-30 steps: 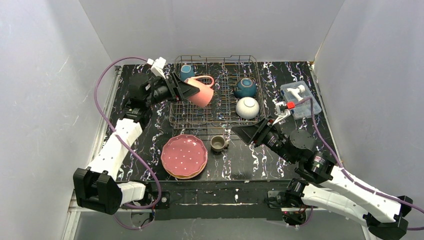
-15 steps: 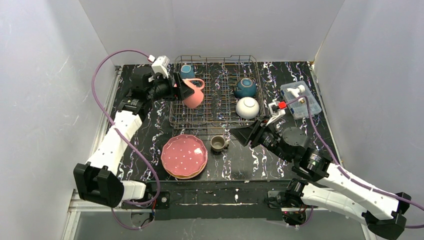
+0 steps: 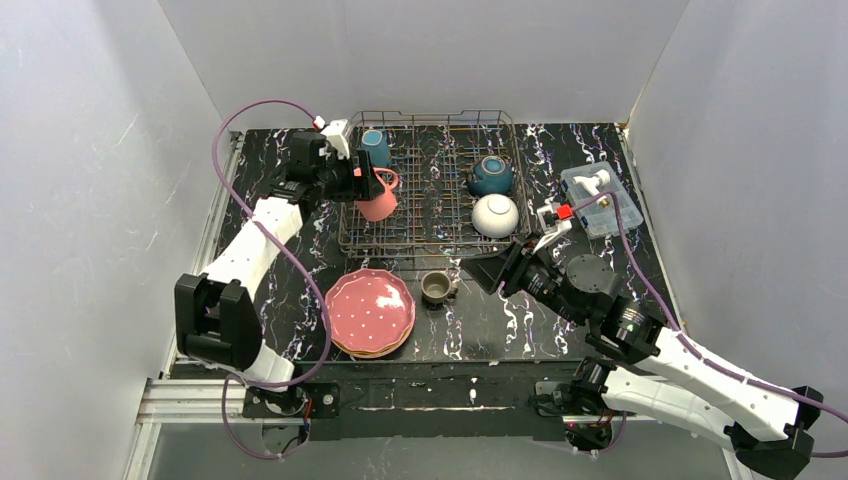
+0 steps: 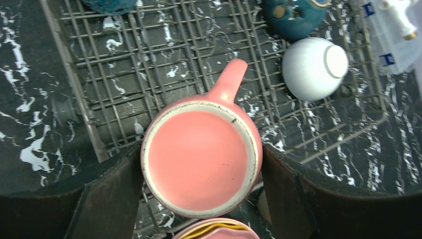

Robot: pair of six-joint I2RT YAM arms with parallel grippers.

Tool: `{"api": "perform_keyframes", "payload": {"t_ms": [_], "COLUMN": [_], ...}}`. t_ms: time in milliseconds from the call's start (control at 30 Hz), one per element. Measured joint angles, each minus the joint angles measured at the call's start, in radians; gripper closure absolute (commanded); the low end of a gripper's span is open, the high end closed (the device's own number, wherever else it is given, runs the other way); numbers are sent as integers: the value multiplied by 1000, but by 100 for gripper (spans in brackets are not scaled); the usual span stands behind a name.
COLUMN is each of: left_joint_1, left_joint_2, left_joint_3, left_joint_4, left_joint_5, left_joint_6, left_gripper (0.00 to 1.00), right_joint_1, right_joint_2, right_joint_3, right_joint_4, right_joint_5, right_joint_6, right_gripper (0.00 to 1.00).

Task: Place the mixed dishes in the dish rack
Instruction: Turn the cup upside down in the dish rack.

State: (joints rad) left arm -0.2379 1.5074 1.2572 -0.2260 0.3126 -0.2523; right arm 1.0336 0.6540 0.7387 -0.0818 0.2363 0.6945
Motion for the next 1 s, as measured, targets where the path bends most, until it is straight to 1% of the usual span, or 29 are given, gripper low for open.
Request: {"api": "perform_keyframes", "payload": {"t_ms": [267, 400, 667, 1000], "left_joint_1": [-28, -46, -78, -109], "left_joint_2": [105, 163, 255, 320], "left_joint_3": [68, 104, 134, 135], "left_joint_4": [1, 2, 37, 147], "left_joint_5": [-152, -199, -236, -296], "left_joint_6": [58, 81, 122, 203], "left_gripper": [100, 100, 100, 100], "right_joint_1": [0, 0, 0, 0], "right_joint_2": [24, 50, 74, 75], "right_joint_3": [0, 0, 0, 0], "right_joint_4": [1, 2, 2, 2], "right_joint_5": [-14, -29, -45, -45], "right_joint_6": [-29, -46, -74, -100], "right_gripper": [42, 42, 40, 37]}}
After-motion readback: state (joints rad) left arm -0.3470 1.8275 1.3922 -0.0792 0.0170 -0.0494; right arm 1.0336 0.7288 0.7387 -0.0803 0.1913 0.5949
